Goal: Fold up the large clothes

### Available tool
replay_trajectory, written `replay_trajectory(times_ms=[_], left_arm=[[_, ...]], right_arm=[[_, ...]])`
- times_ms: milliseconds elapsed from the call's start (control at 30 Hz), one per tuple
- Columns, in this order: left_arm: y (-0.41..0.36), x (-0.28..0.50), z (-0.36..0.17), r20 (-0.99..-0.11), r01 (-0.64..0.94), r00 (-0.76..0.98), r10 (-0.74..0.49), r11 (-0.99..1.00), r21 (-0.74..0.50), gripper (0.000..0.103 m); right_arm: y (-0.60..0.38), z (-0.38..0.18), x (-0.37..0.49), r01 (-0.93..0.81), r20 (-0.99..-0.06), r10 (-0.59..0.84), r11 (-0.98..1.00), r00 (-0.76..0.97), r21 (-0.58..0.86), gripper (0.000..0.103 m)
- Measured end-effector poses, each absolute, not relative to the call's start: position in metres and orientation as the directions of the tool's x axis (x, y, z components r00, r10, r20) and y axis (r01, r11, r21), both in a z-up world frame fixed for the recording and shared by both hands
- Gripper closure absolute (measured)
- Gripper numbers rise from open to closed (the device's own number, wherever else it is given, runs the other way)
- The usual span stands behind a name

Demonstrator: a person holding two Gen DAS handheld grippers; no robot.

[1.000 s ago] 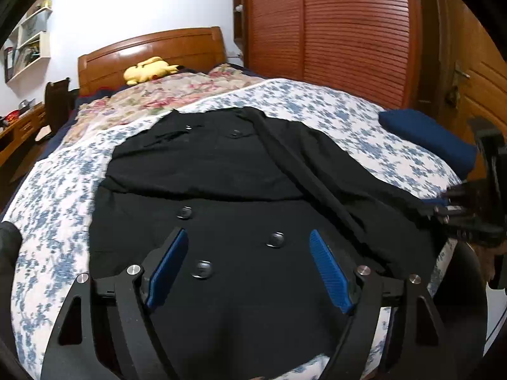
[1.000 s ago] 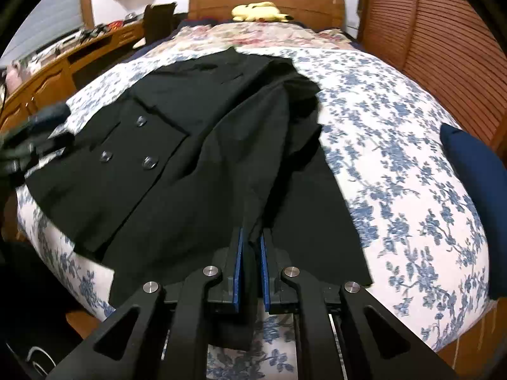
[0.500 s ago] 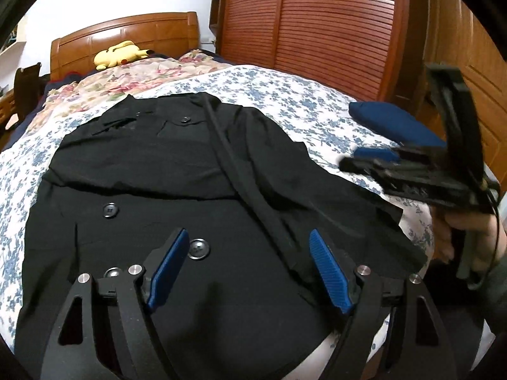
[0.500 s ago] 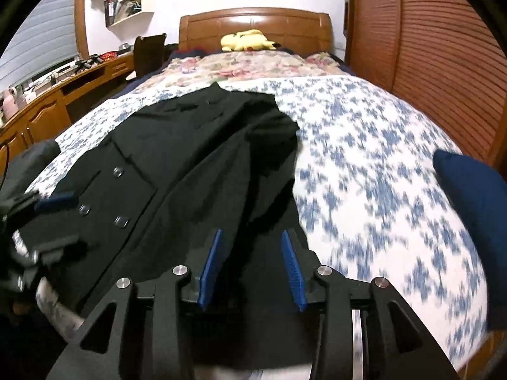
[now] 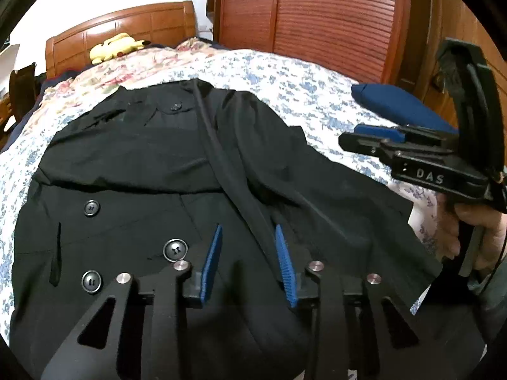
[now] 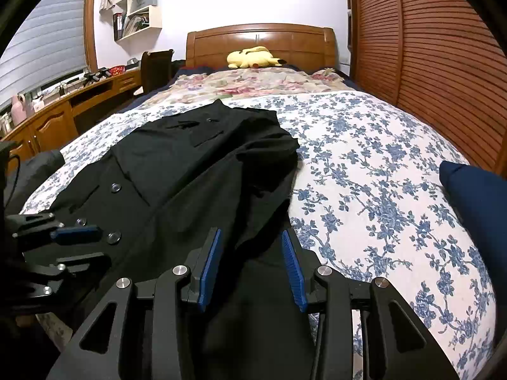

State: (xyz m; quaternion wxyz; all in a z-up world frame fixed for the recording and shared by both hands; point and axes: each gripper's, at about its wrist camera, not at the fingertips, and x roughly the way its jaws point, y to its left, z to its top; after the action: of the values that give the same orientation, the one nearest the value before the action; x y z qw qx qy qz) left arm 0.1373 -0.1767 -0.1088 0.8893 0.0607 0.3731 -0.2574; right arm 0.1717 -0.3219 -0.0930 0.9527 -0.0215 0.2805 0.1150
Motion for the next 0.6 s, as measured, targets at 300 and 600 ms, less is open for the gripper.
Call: replay_trajectory(times_ms=[300, 600], left_arm=[[-0.186, 0.148, -0.123, -0.751, 0.481, 0.519, -0.409, 0.865, -0.139, 0.068], [-0.186, 0.15, -0.108, -0.756, 0.506, 0.491, -0.433, 0.848, -0.157, 0.1]], right_arm=[[-0.326, -0.089, 0.17, -0.23, -0.534, 0.217, 0.972, 0.817, 0.044, 0.062], [-0.325, -0.085, 0.168, -0.264, -0.517, 0.264, 0.962, 0.814, 0.074, 0.062]])
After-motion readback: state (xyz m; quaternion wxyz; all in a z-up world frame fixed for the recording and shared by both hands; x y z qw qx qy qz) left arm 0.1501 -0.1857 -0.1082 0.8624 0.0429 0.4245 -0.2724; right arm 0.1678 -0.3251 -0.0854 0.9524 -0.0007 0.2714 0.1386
